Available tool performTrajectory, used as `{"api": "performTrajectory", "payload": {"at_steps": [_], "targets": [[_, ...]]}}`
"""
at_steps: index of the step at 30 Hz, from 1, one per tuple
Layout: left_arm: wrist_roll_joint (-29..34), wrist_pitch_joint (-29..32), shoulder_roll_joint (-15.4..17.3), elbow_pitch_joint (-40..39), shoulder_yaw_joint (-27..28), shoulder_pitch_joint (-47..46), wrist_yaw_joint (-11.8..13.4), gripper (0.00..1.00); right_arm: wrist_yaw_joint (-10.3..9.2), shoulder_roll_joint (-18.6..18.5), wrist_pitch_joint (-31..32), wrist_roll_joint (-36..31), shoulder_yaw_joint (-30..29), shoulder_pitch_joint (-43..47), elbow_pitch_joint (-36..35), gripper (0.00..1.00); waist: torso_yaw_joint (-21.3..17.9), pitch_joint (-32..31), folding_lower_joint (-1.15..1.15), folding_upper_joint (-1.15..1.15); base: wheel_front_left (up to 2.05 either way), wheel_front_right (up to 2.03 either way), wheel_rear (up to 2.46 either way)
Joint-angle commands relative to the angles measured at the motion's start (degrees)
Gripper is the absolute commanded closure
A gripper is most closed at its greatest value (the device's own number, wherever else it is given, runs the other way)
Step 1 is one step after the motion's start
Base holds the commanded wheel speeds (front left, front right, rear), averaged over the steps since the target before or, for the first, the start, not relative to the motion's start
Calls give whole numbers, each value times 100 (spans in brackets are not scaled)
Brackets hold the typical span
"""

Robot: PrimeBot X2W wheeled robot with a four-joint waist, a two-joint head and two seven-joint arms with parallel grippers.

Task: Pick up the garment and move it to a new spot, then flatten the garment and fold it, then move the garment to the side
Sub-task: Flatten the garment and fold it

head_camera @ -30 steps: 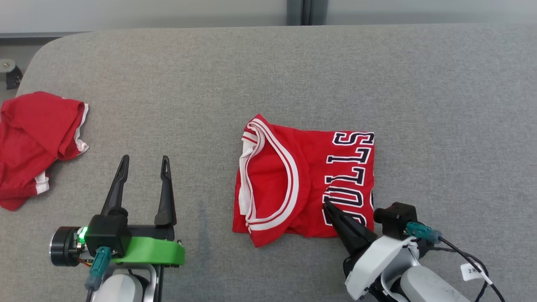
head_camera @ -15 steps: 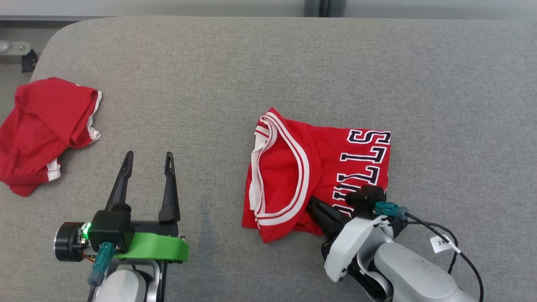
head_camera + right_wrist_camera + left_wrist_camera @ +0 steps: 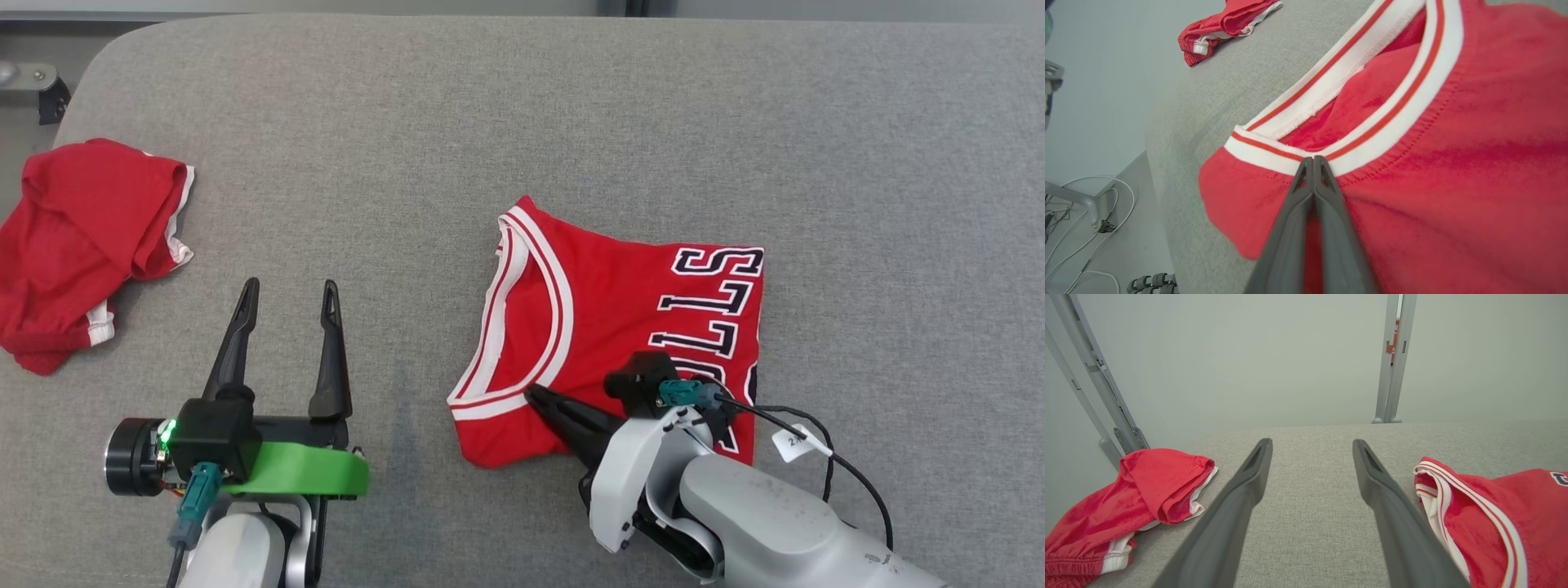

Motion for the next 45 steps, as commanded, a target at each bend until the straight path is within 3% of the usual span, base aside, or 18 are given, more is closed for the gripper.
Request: {"api": "performTrajectory", "payload": {"at_steps": [1, 8, 15, 21, 25, 26, 27, 28, 40, 45], "targets": [[44, -28, -12, -11, 19, -94, -13, 0, -8, -3, 88, 106, 113, -61, 121, 100, 16, 18, 0, 0, 0, 0, 0], [109, -27, -92, 0, 73, -80, -60, 0, -4, -25, 76, 568, 560, 33, 460, 100, 45, 39, 0, 0, 0, 0, 0], [168, -23, -123, 8, 179, 34, -84, 0, -4, -282, -175, 884, 646, 308, 176, 100, -50, -2, 0, 0, 0, 0, 0], [218, -23, -107, 34, 235, 125, -88, 0, -5, -560, -292, 842, 394, 528, -370, 100, -220, -125, 0, 0, 0, 0, 0], [219, -23, -49, 71, 281, 220, -72, 0, -5, -752, -325, 615, -269, 722, -1072, 100, -358, -265, 0, 0, 0, 0, 0], [214, -23, -31, 71, 308, 249, -56, 0, -6, -818, -316, 491, -558, 850, -1299, 58, -409, -310, 0, 0, 0, 0, 0], [213, -23, -17, 76, 320, 273, -47, 0, -5, -877, -313, 356, -851, 977, -1475, 9, -441, -342, 0, 0, 0, 0, 0], [212, -23, -6, 75, 328, 310, -37, 0, -6, -936, -312, 176, -1191, 1134, -1667, 0, -480, -378, 0, 0, 0, 0, 0], [149, 97, 165, 68, 379, 595, 55, 0, -4, -701, -313, -1633, -4509, 2640, -3071, 0, -746, -756, 0, 0, 0, 0, 0], [117, 125, 233, 86, 417, 744, 103, 0, -4, -542, -152, -2107, -5360, 3069, -3415, 0, -801, -922, 0, 0, 0, 0, 0]]}}
